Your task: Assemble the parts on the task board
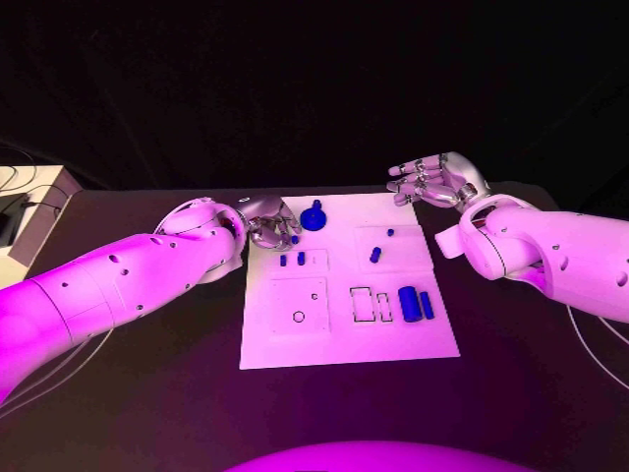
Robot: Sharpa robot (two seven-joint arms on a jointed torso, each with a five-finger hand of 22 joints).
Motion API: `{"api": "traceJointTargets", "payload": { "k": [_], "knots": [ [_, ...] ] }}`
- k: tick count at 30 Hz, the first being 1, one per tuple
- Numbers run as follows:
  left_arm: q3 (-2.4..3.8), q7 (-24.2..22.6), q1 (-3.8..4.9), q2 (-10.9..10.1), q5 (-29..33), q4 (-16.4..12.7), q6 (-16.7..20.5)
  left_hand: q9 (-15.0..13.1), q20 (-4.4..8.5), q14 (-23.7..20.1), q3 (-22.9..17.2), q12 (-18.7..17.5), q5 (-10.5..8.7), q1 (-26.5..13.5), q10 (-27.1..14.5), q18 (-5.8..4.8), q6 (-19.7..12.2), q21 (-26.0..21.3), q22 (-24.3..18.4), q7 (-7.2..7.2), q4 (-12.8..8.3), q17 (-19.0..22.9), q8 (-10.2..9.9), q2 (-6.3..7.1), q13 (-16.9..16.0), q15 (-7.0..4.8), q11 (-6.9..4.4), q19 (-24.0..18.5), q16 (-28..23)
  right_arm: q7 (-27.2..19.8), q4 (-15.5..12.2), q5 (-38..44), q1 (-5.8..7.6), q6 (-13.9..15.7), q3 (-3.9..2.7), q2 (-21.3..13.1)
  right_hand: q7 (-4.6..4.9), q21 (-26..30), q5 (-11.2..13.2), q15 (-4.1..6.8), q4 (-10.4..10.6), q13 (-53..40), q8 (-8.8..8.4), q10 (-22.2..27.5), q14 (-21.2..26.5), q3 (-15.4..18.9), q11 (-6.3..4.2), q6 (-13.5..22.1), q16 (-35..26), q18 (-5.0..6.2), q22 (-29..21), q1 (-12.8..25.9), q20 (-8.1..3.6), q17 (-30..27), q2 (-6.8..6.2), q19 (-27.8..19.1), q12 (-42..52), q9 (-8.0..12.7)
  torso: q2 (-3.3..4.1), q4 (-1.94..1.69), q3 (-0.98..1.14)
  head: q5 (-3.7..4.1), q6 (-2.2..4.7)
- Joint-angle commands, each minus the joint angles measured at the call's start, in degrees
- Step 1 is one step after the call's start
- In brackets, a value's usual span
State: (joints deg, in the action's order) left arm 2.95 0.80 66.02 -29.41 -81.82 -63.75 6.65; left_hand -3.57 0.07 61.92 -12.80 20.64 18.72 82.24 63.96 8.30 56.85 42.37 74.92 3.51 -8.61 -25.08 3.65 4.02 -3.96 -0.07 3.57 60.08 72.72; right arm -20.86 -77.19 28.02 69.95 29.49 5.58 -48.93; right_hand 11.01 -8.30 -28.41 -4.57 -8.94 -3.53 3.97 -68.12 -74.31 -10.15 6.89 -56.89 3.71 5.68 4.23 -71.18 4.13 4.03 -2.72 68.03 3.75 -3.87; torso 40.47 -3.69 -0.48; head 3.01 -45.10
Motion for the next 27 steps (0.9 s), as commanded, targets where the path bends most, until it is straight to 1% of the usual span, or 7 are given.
{"api": "traceJointTargets", "payload": {
  "k": [1,7,13,17,19,22,27],
  "knots": [
    [0.49,-0.20,-0.02,-0.56,0.11,-0.54,0.62,-0.01,-0.43,-0.94,0.39,0.20,0.13,0.52,-0.87,0.41,1.51,-0.50,0.64,0.25,0.04,0.25,-0.07,0.31,0.07,0.35,0.31,-0.18,-0.21,0.45,0.01,1.69,0.00,-1.85,-0.04,-0.12,0.16,-0.16,0.75,0.00,-0.78,0.12,-0.17,2.07,0.40,0.10,0.47,0.43,-0.09,0.48,-0.01,-0.76,0.01,-0.01,-0.42,-0.25,-0.19,0.01,-0.04,-0.03,0.05,0.13,0.18],
    [1.97,-0.23,-0.06,-2.39,1.00,-1.50,0.79,-0.02,-0.94,-2.35,0.59,-0.58,0.14,0.61,-3.37,0.44,1.17,-2.07,-0.17,0.25,-0.15,1.51,-0.10,0.97,0.18,1.15,1.48,-1.09,-2.34,1.49,0.32,5.55,0.00,-2.81,-0.04,-0.42,-1.01,-2.17,3.89,1.22,-2.09,0.12,0.00,2.97,-3.26,1.44,0.06,-0.91,0.63,1.23,0.89,-2.64,-1.03,0.61,-0.11,2.45,0.27,-0.06,-0.10,-0.08,0.05,0.06,0.30],
    [3.60,-0.52,-0.09,-5.16,3.80,-3.04,1.78,-0.02,-1.36,-2.97,0.67,-1.19,0.16,0.78,-4.44,0.64,0.86,-3.37,-0.86,0.45,-0.02,2.67,-0.09,1.19,0.24,1.47,1.99,-1.35,-3.99,4.49,1.01,13.97,0.01,-3.55,-0.04,-1.00,-1.92,-8.12,6.16,4.47,-2.89,-0.08,0.03,-4.70,-11.61,3.42,-2.67,-4.55,3.93,1.37,4.13,-3.79,-4.22,3.63,0.25,8.19,1.06,-0.06,-0.12,-0.07,0.02,0.25,0.72],
    [4.74,-1.90,-0.46,-7.39,12.40,-4.59,3.47,-0.03,-1.56,-3.02,0.56,-1.68,0.26,0.61,-4.63,0.68,2.04,-4.72,-1.68,1.57,0.29,3.98,-0.01,1.12,0.31,1.45,2.06,-1.64,-6.24,6.80,1.15,21.24,0.05,-5.18,-0.06,-1.46,-2.70,-14.32,5.75,6.15,-3.72,0.00,-0.46,-7.53,-11.86,4.13,-3.87,-6.02,14.96,0.73,8.31,-4.35,-6.68,11.23,0.78,10.62,-0.43,0.15,-0.09,-0.02,0.04,0.90,1.15],
    [5.23,-3.80,-0.93,-8.89,18.94,-5.82,4.43,-0.03,-1.85,-3.58,0.97,-2.12,0.36,-0.55,-4.42,0.47,2.28,-6.47,-2.84,2.04,1.18,5.25,-0.03,1.26,0.36,1.52,1.95,-2.40,-8.83,8.29,0.93,26.12,0.10,-6.27,-0.08,-1.76,-2.80,-17.47,5.72,6.63,-4.25,-0.13,-0.41,-7.82,-12.21,4.09,-4.01,-6.23,18.58,0.70,10.66,-4.23,-7.32,14.34,0.80,10.84,-0.11,0.13,-0.05,-0.02,0.08,1.78,1.37],
    [6.08,-6.93,-2.13,-11.02,27.91,-7.52,5.13,-0.05,-2.18,-2.05,4.88,-2.49,0.42,-3.41,-3.84,0.17,1.16,-9.03,-5.43,3.42,4.12,5.98,0.02,1.98,0.31,1.66,1.80,-1.21,-10.37,10.72,0.37,33.70,0.15,-7.10,-0.13,-2.11,-3.11,-23.44,5.70,7.02,-5.44,-0.12,-0.47,-6.76,-10.74,3.22,-3.73,-6.27,25.65,1.02,15.65,-3.73,-7.78,20.51,0.95,9.50,-0.19,0.14,-0.13,-0.01,0.08,2.83,1.75],
    [8.12,-11.37,-4.59,-14.01,41.07,-10.32,5.52,-0.02,-2.98,-3.85,9.43,-5.62,0.34,-1.87,-5.60,-0.59,1.72,-15.00,-10.41,3.96,6.42,8.20,-0.01,1.42,0.32,2.74,2.99,-1.76,-16.16,16.74,-0.94,47.96,0.21,-6.83,-0.18,-2.51,-2.68,-29.26,6.04,6.99,-5.56,-0.03,-0.35,-4.56,-11.81,2.56,-3.38,-5.41,31.81,1.92,20.52,-2.14,-7.83,25.32,0.82,9.76,-0.27,0.10,-0.10,-0.14,-0.05,3.63,2.26]
  ]
}}
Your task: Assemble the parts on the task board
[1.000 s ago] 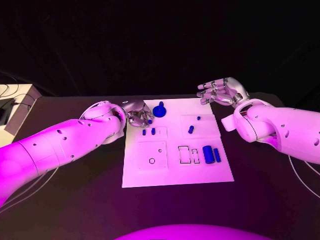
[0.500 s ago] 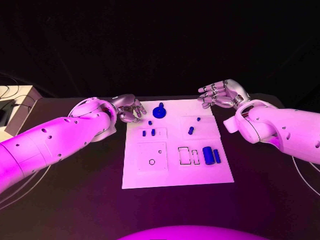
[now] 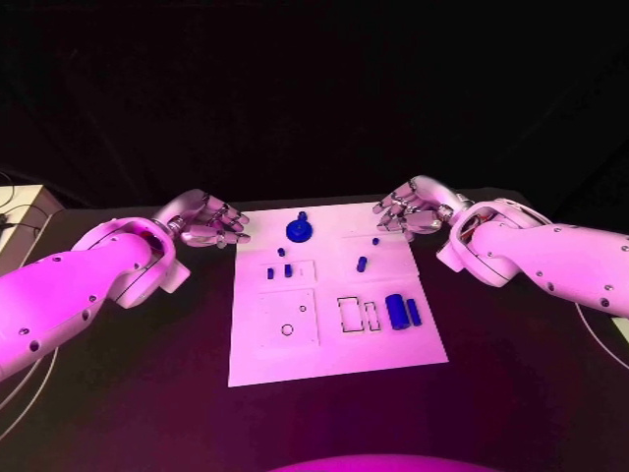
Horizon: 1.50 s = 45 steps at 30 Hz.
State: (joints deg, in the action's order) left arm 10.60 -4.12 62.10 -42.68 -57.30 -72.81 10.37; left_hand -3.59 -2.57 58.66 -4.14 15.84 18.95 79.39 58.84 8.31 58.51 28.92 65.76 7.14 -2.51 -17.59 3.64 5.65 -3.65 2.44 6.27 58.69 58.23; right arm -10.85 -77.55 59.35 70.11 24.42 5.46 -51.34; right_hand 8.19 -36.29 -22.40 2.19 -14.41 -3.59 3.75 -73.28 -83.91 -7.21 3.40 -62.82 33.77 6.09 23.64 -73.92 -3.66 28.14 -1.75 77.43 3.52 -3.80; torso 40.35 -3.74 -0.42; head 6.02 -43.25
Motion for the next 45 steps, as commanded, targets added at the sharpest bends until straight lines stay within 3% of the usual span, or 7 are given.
{"api": "traceJointTargets", "payload": {
  "k": [1,12,19,23,29,33,45],
  "knots": [
    [0.92,-7.44,-1.21,-1.36,19.47,-1.95,1.75,0.06,-0.36,0.09,2.05,-1.65,0.17,1.66,-0.20,-0.49,0.17,-3.20,-3.05,0.46,0.92,1.54,-0.14,-0.43,0.14,0.14,0.34,0.86,-3.59,8.10,-0.86,19.41,0.05,-1.62,-0.07,-0.11,0.11,-2.26,0.00,0.21,-0.11,0.03,-0.16,0.60,-1.89,-0.63,0.18,0.50,3.25,1.75,2.12,0.80,0.07,2.27,-0.26,-0.10,-0.03,0.01,0.03,-0.09,-0.10,0.60,0.47],
    [2.68,-12.58,-4.15,-5.68,39.74,-7.74,-0.16,-0.03,0.66,2.27,4.38,-3.77,0.05,2.91,2.73,-0.13,2.23,-1.92,-2.15,0.08,1.10,-0.07,0.10,-2.11,0.08,-0.54,-0.34,4.42,-3.96,18.36,-0.79,35.52,0.22,-2.11,-0.10,1.51,-0.04,-12.54,0.12,-0.30,1.73,0.06,-0.17,2.95,0.42,-2.99,0.78,-0.25,14.10,3.26,15.97,1.47,0.96,6.05,-2.21,-0.95,-0.07,-0.01,0.06,0.06,-0.42,0.25,0.56],
    [2.84,-13.08,-4.68,-6.05,41.64,-9.60,-0.09,-0.04,0.66,2.26,5.33,-4.38,0.08,3.11,3.10,-0.24,2.43,-2.19,-1.77,0.05,0.84,-0.57,0.10,-2.70,0.07,-0.52,-0.34,4.06,-4.94,20.16,-0.29,38.51,0.24,-4.00,-0.07,3.15,0.13,-13.32,5.12,-0.54,2.87,0.11,-0.17,4.30,0.67,-5.21,1.12,-0.22,15.87,3.33,19.10,0.87,1.13,5.45,-2.90,-0.71,-0.10,0.01,-0.09,-0.08,-0.59,0.42,0.42],
    [2.87,-13.05,-4.78,-6.13,41.92,-10.24,0.01,-0.05,0.64,2.26,5.60,-4.53,0.05,3.09,3.17,-0.27,2.41,-2.36,-1.70,0.06,0.81,-0.80,0.11,-2.89,0.06,-0.53,-0.34,3.99,-5.17,20.38,0.06,39.29,0.20,-5.26,0.00,3.79,0.10,-14.23,5.31,-0.73,5.12,0.13,-0.17,4.82,1.05,-9.65,1.31,-0.67,17.97,3.55,22.09,1.19,1.45,5.48,-5.43,-0.07,-0.15,-0.02,0.03,-0.05,-0.65,0.45,0.37],
    [2.88,-12.72,-4.84,-6.25,42.04,-10.31,0.14,-0.04,0.64,2.21,5.81,-4.69,0.07,3.21,3.09,-0.29,2.39,-2.50,-1.61,0.12,0.69,-1.01,0.10,-3.01,0.06,-0.47,-0.29,4.00,-5.37,19.94,-0.29,39.60,0.11,-7.58,0.13,4.14,-0.08,-14.13,5.05,-0.77,7.23,0.11,-0.10,4.67,1.56,-11.02,1.23,-1.29,19.23,3.55,24.87,0.42,1.54,5.00,-6.55,0.22,-0.12,-0.07,0.03,0.01,-0.44,0.47,0.18],
    [2.89,-12.29,-4.85,-6.37,41.85,-10.27,-0.78,-0.03,0.60,2.02,5.89,-4.99,0.08,3.55,2.67,-0.29,2.35,-2.71,-1.47,0.17,0.42,-1.21,0.09,-3.24,0.08,-0.40,-0.13,3.94,-5.69,19.75,-0.88,39.67,-0.04,-9.72,0.22,4.07,-0.16,-14.78,-0.15,-0.82,7.16,0.17,-0.10,5.28,1.62,-12.30,1.36,-1.85,19.68,3.41,26.36,0.33,1.50,4.98,-6.63,0.52,-0.12,-0.09,0.13,0.02,-0.43,0.38,0.14],
    [2.89,-11.96,-4.90,-6.34,41.21,-10.34,-1.62,-0.04,0.47,1.77,5.96,-5.09,0.10,3.57,2.40,-0.26,2.41,-2.91,-1.39,0.18,0.25,-1.32,0.12,-3.30,0.07,-0.29,-0.01,3.76,-5.87,19.71,0.36,39.73,-0.52,-9.97,0.35,4.97,0.28,-13.18,0.89,-1.32,7.47,0.18,-0.12,7.66,1.96,-11.71,2.05,-1.04,20.52,4.01,28.03,0.20,2.06,4.33,-7.07,0.58,-0.10,-0.07,0.04,0.01,-0.46,0.14,0.02]
  ]
}}
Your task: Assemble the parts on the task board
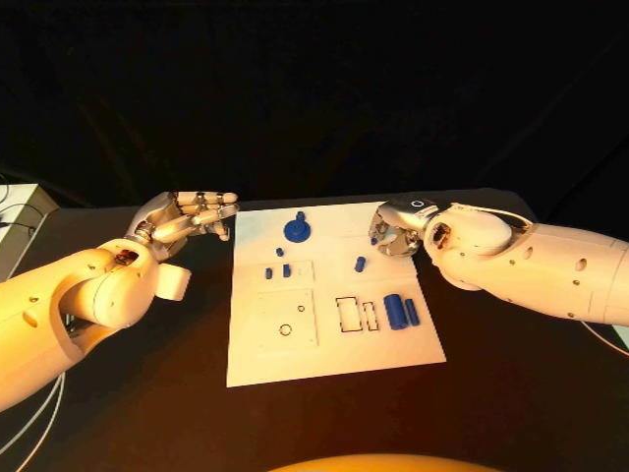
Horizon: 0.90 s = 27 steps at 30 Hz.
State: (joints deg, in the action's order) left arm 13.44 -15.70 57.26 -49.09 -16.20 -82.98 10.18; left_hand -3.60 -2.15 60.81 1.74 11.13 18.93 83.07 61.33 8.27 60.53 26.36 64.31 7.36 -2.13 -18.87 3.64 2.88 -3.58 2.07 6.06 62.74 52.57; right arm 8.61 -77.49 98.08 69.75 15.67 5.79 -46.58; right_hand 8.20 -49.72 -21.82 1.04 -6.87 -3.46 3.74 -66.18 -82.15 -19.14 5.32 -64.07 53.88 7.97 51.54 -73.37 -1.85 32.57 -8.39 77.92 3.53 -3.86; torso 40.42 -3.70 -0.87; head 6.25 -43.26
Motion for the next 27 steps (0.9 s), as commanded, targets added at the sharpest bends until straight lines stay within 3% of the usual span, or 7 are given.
{"api": "traceJointTargets", "payload": {
  "k": [1,11,20,22,24,27],
  "knots": [
    [0.05,-0.36,-0.06,0.07,0.10,-0.15,-1.45,-0.03,0.06,-0.37,0.07,-0.38,0.11,-0.11,-0.09,-0.21,0.38,-0.35,0.06,-0.03,-0.13,-0.05,0.12,-0.53,0.01,0.09,0.20,-0.29,-0.21,0.24,0.42,1.01,-0.21,-1.09,0.03,0.33,0.27,0.51,0.32,-0.18,-0.07,0.06,-0.13,0.60,0.24,0.26,0.13,0.23,0.50,2.20,0.40,-0.39,0.30,-0.21,-0.41,0.17,-0.12,-0.01,-0.03,-0.03,0.00,-0.10,0.04],
    [0.05,-0.10,-0.08,0.06,0.02,-0.12,-1.48,-0.02,0.00,-0.47,0.05,-0.41,0.13,0.01,-0.22,-0.18,0.31,-0.44,0.16,-0.02,-0.30,-0.14,0.11,-0.64,0.01,0.12,0.24,-0.34,-0.25,-0.05,1.38,1.03,-0.58,0.05,0.07,1.40,0.26,3.49,1.55,-0.26,0.24,0.07,-0.14,1.01,0.39,0.41,0.23,0.21,0.99,2.44,2.43,-0.43,0.43,-0.95,0.14,0.90,-0.15,0.00,-0.02,0.00,-0.04,-0.06,0.05],
    [0.05,0.05,-0.08,0.05,-0.04,-0.09,-1.44,-0.02,-0.03,-0.54,-0.03,-0.40,0.12,0.16,-0.26,-0.12,0.21,-0.48,0.38,0.04,-0.54,-0.26,0.10,-0.79,0.01,0.11,0.26,-0.36,-0.24,-0.60,2.12,0.84,-0.85,0.82,0.09,2.14,0.01,4.45,2.76,-0.06,0.53,0.07,-0.11,-0.17,0.39,-0.96,-0.13,-0.34,1.27,2.28,4.23,-0.41,0.28,-1.08,1.45,1.42,-0.15,-0.03,0.01,0.01,-0.02,-0.09,-0.09],
    [0.05,0.07,-0.08,0.05,-0.05,-0.07,-1.40,-0.02,-0.03,-0.55,-0.08,-0.40,0.15,0.25,-0.26,-0.11,0.22,-0.48,0.40,0.02,-0.59,-0.26,0.11,-0.84,0.01,0.10,0.25,-0.36,-0.24,-0.71,2.15,0.79,-0.88,1.02,0.10,2.21,-0.18,4.30,4.12,0.11,0.57,0.05,-0.07,-1.19,0.36,-1.49,-0.43,-0.72,1.33,2.18,4.62,-0.67,0.20,-1.07,2.27,1.52,-0.12,-0.08,0.00,0.00,-0.01,-0.06,-0.09],
    [0.05,0.10,-0.08,0.05,-0.07,-0.04,-1.37,-0.02,-0.03,-0.55,-0.08,-0.40,0.15,0.25,-0.26,-0.11,0.22,-0.48,0.40,0.02,-0.59,-0.26,0.11,-0.84,0.01,0.10,0.25,-0.36,-0.24,-0.84,2.17,0.71,-0.91,1.14,0.10,2.25,-0.34,3.93,7.04,0.25,0.72,0.05,-0.09,-1.82,0.34,-2.47,-0.66,-1.02,1.41,2.01,5.15,-0.88,0.07,-1.02,3.15,1.67,-0.15,-0.08,-0.01,0.00,-0.02,-0.06,-0.13],
    [0.05,0.26,-0.08,0.04,-0.19,-0.01,-1.31,-0.02,-0.05,-0.57,-0.18,-0.40,0.16,0.29,-0.23,-0.08,0.25,-0.47,0.58,0.03,-0.74,-0.31,0.11,-0.94,0.01,0.10,0.24,-0.40,-0.26,-1.03,2.16,0.58,-0.93,1.33,0.10,2.27,-0.71,2.96,8.29,0.52,0.92,0.01,0.03,-3.17,0.28,-3.81,-1.11,-1.99,1.64,1.61,6.38,-0.91,-0.17,-0.88,3.89,1.99,-0.11,-0.19,-0.04,0.02,0.01,-0.05,-0.17]
  ]
}}
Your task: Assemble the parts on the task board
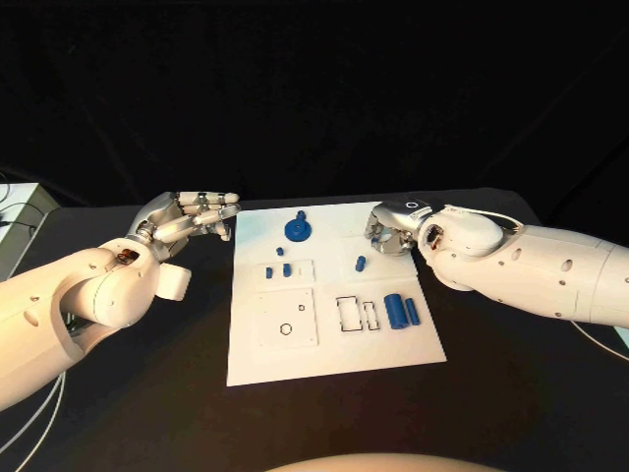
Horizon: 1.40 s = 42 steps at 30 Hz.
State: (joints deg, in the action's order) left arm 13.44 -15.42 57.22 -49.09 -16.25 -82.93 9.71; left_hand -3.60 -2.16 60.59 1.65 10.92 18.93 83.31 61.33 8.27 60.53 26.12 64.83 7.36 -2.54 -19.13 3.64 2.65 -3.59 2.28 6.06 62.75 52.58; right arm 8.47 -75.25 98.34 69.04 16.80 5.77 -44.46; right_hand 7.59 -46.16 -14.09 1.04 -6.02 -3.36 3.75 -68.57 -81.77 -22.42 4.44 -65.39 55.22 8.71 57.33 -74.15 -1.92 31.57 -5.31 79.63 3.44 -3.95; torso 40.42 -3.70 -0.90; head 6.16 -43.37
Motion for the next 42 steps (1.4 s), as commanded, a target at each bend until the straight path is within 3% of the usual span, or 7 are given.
{"api": "traceJointTargets", "payload": {
  "k": [1,9,16,26,32,36,42],
  "knots": [
    [0.05,0.08,-0.04,0.04,-0.19,-0.06,-0.77,-0.02,-0.04,-0.37,-0.15,-0.21,0.16,0.14,-0.24,-0.05,0.28,-0.22,0.12,0.06,-0.44,-0.07,0.12,-0.73,0.01,-0.13,0.26,-0.40,-0.26,-0.92,-0.09,0.30,-0.23,0.26,0.12,0.15,-0.25,-0.99,0.71,0.64,0.06,-0.10,0.08,-1.30,-0.12,-0.73,-0.40,-1.11,0.38,0.73,1.03,-0.26,-0.19,0.17,1.11,0.40,-0.04,-0.16,-0.02,0.04,0.05,0.02,-0.04],
    [0.05,0.94,-0.05,-0.03,-1.46,-0.01,-0.34,-0.01,0.03,-0.28,-1.18,-0.46,0.22,0.71,-0.23,0.20,0.03,0.16,0.91,0.25,-1.47,-0.19,0.10,-1.14,0.03,-0.23,0.31,-0.36,-0.23,-0.13,-0.19,1.07,-0.29,0.24,0.12,0.20,-0.85,-4.61,2.77,1.06,-1.27,-0.10,0.17,-3.05,-0.07,-3.53,-1.00,-3.17,1.86,-0.38,5.35,-1.75,-0.82,1.30,4.05,1.07,-0.06,-0.45,0.00,0.07,0.07,0.06,-0.11],
    [0.05,1.38,-0.05,0.05,-1.96,0.03,-0.58,-0.01,-0.05,-0.26,-1.76,-0.64,0.23,0.34,-0.34,0.33,-0.01,0.23,1.50,0.20,-2.12,-0.27,0.10,-1.09,0.03,-0.23,0.34,-0.44,-0.25,0.82,-0.44,2.21,-0.31,1.82,0.12,0.24,-1.16,-5.36,3.20,1.14,-1.93,-0.09,0.15,-3.34,0.15,-4.94,-1.15,-3.48,2.28,-0.63,7.72,-1.39,-0.98,1.77,3.86,0.98,-0.05,-0.58,0.03,0.13,0.09,0.01,-0.08],
    [0.05,1.46,-0.05,0.16,-2.16,0.23,-0.66,-0.01,-0.08,-0.29,-2.21,-0.64,0.21,0.17,-0.38,0.39,-0.12,0.14,1.92,0.24,-2.69,-0.35,0.09,-1.09,0.03,-0.20,0.38,-0.46,-0.27,0.56,-2.04,2.38,-0.33,9.29,0.08,-0.86,-1.05,-5.80,4.36,1.14,-1.77,-0.09,0.11,-3.56,0.20,-5.36,-1.16,-3.59,2.58,-0.71,10.22,-2.20,-0.94,2.03,3.82,1.41,-0.07,-0.58,-0.06,-0.01,0.07,-0.01,-0.16],
    [0.05,1.71,-0.05,0.15,-2.00,0.90,-0.82,0.00,-0.12,-0.36,-2.42,-0.78,0.20,-0.19,-0.69,0.38,-0.37,0.05,2.30,0.25,-2.94,-0.39,0.05,-1.02,0.04,-0.14,0.48,-0.54,-0.30,-0.50,-5.09,-0.05,-0.02,12.59,-0.55,-2.71,-1.01,-4.44,4.06,1.12,-1.25,-0.09,0.10,-3.61,0.17,-5.23,-1.16,-3.74,2.71,-0.67,11.99,-2.36,-0.92,1.98,3.49,1.93,-0.06,-0.61,-0.05,0.12,0.11,-0.27,0.40],
    [0.05,1.58,-0.05,0.12,-1.57,1.46,-0.66,-0.01,-0.15,-0.41,-2.41,-0.75,0.20,-0.24,-0.77,0.38,-0.49,-0.03,2.32,0.28,-2.96,-0.38,0.08,-0.99,0.02,-0.11,0.51,-0.56,-0.35,-1.56,-8.28,-3.07,0.93,13.44,-1.25,-4.48,-1.00,-3.69,3.37,1.12,-1.15,-0.09,0.11,-3.62,0.17,-4.83,-1.17,-3.81,2.77,-0.65,12.75,-2.33,-0.92,1.90,3.38,2.20,-0.05,-0.63,-0.07,0.15,0.07,-0.05,0.34],
    [0.05,1.04,-0.05,0.24,-0.62,1.82,-0.15,-0.01,-0.18,-0.47,-2.38,-0.64,0.20,-0.25,-0.71,0.37,-0.56,-0.14,2.34,0.31,-3.01,-0.36,0.08,-0.92,0.01,-0.10,0.49,-0.62,-0.41,-3.34,-12.67,-6.66,1.84,13.78,-1.66,-6.45,-0.90,-2.72,3.05,1.11,-1.25,-0.08,0.11,-3.67,0.15,-4.37,-1.12,-3.84,2.93,-0.64,13.88,-2.42,-0.93,1.81,3.48,2.65,-0.06,-0.62,-0.17,0.06,0.01,-0.61,0.17]
  ]
}}
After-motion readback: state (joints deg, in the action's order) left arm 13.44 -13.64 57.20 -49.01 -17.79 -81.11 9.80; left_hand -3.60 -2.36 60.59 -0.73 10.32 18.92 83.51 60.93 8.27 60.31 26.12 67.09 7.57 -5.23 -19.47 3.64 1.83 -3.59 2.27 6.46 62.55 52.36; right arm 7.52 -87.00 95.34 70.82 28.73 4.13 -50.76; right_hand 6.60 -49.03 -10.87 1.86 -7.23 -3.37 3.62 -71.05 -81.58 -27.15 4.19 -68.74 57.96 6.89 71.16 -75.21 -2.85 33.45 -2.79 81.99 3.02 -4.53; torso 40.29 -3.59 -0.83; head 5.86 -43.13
